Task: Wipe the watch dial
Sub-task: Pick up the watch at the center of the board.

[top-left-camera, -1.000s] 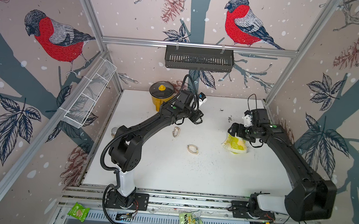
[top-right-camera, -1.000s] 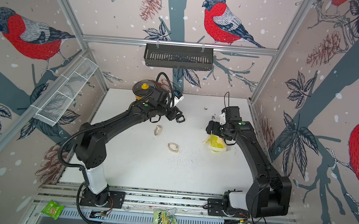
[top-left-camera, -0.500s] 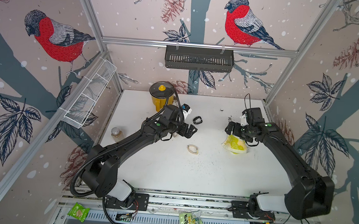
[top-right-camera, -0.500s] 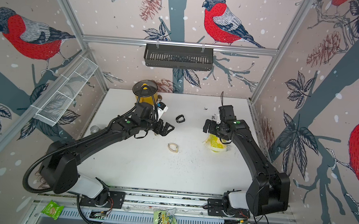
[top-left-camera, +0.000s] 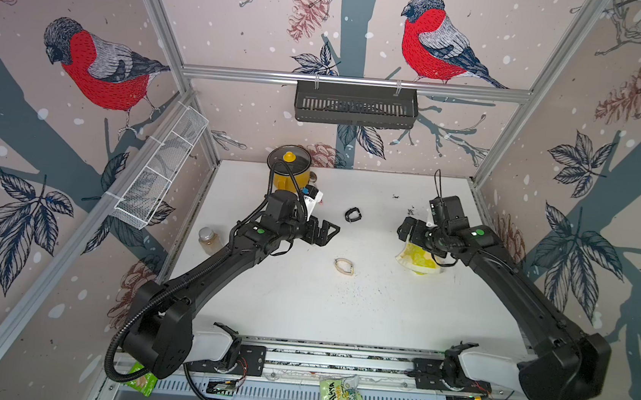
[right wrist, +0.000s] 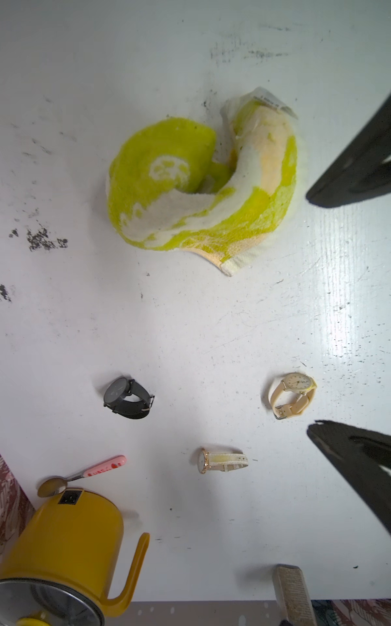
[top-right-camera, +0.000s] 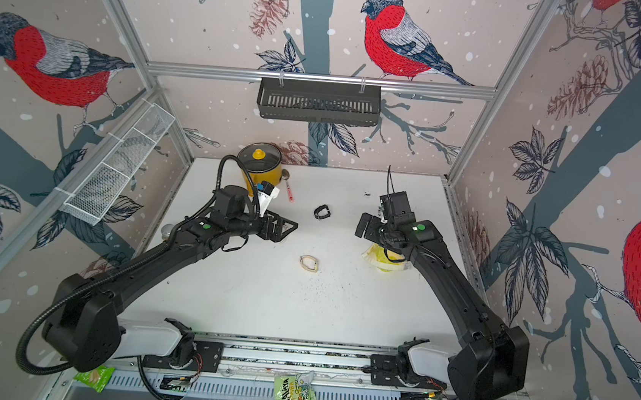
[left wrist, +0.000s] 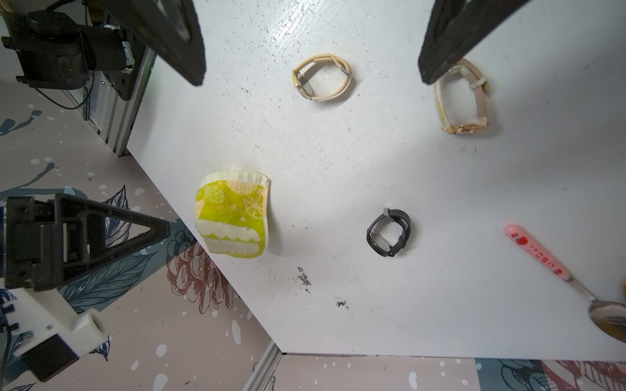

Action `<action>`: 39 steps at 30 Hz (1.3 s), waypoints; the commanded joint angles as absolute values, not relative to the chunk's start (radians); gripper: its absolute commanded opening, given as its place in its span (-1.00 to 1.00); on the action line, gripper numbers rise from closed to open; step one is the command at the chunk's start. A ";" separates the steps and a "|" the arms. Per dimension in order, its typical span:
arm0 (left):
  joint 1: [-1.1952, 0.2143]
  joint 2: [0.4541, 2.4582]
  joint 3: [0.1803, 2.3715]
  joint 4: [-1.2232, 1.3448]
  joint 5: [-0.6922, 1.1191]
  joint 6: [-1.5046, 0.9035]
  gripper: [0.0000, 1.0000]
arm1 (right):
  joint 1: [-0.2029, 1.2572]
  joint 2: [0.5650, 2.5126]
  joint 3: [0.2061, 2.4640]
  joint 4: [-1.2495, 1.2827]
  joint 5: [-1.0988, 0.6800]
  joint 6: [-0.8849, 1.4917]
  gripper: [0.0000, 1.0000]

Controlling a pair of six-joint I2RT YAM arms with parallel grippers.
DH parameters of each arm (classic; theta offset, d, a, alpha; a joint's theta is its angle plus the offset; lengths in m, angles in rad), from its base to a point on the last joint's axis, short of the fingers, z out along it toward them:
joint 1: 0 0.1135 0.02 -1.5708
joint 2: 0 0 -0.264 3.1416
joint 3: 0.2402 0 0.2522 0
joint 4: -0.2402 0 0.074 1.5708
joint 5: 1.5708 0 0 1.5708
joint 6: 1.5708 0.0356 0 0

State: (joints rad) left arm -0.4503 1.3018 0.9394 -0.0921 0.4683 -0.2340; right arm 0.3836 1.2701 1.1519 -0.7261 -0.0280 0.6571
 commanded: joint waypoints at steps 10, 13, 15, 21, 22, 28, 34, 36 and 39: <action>-0.444 1.351 0.974 -0.095 0.585 -0.252 0.78 | 0.420 1.257 1.176 -0.742 0.028 0.710 0.99; -0.454 1.330 0.964 -0.102 0.588 -0.207 0.71 | 0.421 1.258 1.159 -0.722 0.027 0.701 0.99; -0.465 1.285 0.933 -0.096 0.521 -0.177 0.75 | 0.418 1.258 1.157 -0.715 0.027 0.691 0.99; -0.492 1.220 0.826 -0.123 0.372 -0.226 0.69 | 0.415 1.269 1.200 -0.740 0.029 0.640 0.99; -0.509 1.213 0.804 -0.118 0.352 -0.241 0.67 | 0.415 1.267 1.208 -0.750 0.032 0.635 0.99; -0.666 1.214 0.758 -0.142 0.248 -0.329 0.56 | 0.414 1.197 1.198 -0.788 0.019 0.596 0.99; -0.788 1.249 0.742 -0.129 0.172 -0.154 0.45 | 0.408 1.102 1.121 -0.814 -0.015 0.573 0.99; -0.791 1.293 0.783 -0.161 0.162 -0.114 0.42 | 0.406 1.065 1.092 -0.818 -0.019 0.577 0.99; -0.793 1.368 0.857 -0.198 0.153 -0.086 0.38 | 0.399 1.006 1.063 -0.820 -0.018 0.582 0.99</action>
State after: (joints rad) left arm -0.7902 1.3323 0.8150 -0.1768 0.1833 -0.1505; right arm 0.4034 1.0378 1.0763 -0.8108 -0.0063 0.5945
